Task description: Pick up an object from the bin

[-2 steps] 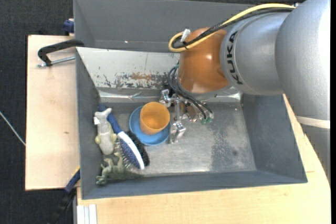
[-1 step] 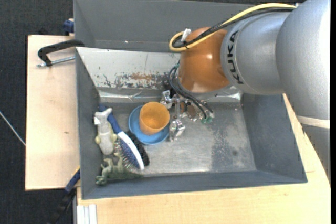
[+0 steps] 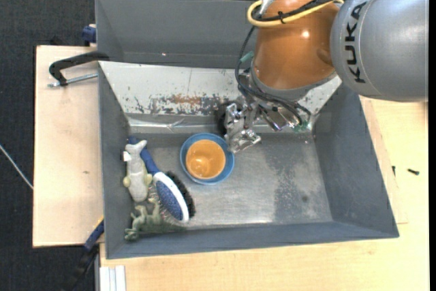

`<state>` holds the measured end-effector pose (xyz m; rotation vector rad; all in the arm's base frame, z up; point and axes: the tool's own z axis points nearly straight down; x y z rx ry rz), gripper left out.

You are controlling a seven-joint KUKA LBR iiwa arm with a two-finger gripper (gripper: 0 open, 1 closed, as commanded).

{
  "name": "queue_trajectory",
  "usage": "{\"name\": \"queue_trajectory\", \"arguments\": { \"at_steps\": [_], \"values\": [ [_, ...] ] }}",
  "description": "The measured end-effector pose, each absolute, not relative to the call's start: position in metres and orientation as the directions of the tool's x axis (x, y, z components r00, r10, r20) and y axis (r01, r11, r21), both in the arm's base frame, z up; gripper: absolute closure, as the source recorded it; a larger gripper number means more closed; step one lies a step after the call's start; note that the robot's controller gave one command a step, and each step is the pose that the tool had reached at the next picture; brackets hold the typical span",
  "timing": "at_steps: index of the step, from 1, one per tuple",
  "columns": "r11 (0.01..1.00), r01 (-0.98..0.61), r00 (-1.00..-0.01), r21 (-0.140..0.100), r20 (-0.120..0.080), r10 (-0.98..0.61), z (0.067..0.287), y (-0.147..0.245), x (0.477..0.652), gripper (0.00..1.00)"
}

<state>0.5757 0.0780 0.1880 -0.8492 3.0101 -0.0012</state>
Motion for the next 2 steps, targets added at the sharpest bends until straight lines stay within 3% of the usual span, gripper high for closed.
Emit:
{"name": "queue_trajectory", "arguments": {
  "at_steps": [1, 2],
  "values": [
    [0.853, -0.522, -0.853, -0.001, -0.007, -0.522, 0.184, 0.078, 0.574, 0.0],
    [0.687, -0.727, -0.686, -0.005, -0.01, -0.727, 0.088, 0.076, 0.592, 0.0]
  ]
}}
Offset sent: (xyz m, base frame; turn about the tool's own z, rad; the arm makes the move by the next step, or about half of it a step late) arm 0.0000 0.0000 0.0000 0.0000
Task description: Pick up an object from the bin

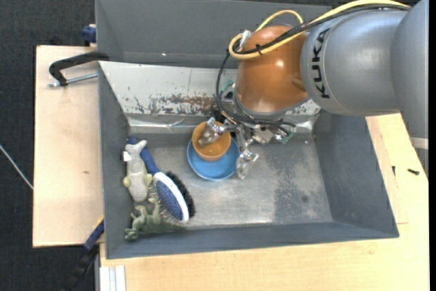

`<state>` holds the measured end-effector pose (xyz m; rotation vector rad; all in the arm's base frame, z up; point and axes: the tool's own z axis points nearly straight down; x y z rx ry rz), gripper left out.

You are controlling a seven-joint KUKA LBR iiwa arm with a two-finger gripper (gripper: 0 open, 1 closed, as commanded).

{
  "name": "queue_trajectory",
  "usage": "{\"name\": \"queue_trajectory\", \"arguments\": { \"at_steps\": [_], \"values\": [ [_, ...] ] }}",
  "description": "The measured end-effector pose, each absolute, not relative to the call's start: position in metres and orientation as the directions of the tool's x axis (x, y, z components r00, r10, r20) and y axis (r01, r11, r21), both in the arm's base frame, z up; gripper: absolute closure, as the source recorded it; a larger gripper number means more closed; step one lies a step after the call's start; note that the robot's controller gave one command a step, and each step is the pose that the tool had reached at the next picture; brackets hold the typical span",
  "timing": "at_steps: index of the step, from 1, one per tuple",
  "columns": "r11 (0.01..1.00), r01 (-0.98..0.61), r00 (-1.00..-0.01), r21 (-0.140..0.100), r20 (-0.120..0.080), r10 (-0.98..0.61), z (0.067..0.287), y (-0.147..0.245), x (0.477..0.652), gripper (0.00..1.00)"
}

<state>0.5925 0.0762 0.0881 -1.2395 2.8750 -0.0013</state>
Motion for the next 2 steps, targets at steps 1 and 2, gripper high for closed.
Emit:
{"name": "queue_trajectory", "arguments": {
  "at_steps": [1, 2],
  "values": [
    [0.687, -0.727, -0.687, 0.001, -0.002, -0.727, 0.087, 0.076, 0.591, 1.0],
    [0.62, -0.785, -0.62, -0.009, -0.012, -0.785, 0.248, 0.077, 0.579, 1.0]
  ]
}}
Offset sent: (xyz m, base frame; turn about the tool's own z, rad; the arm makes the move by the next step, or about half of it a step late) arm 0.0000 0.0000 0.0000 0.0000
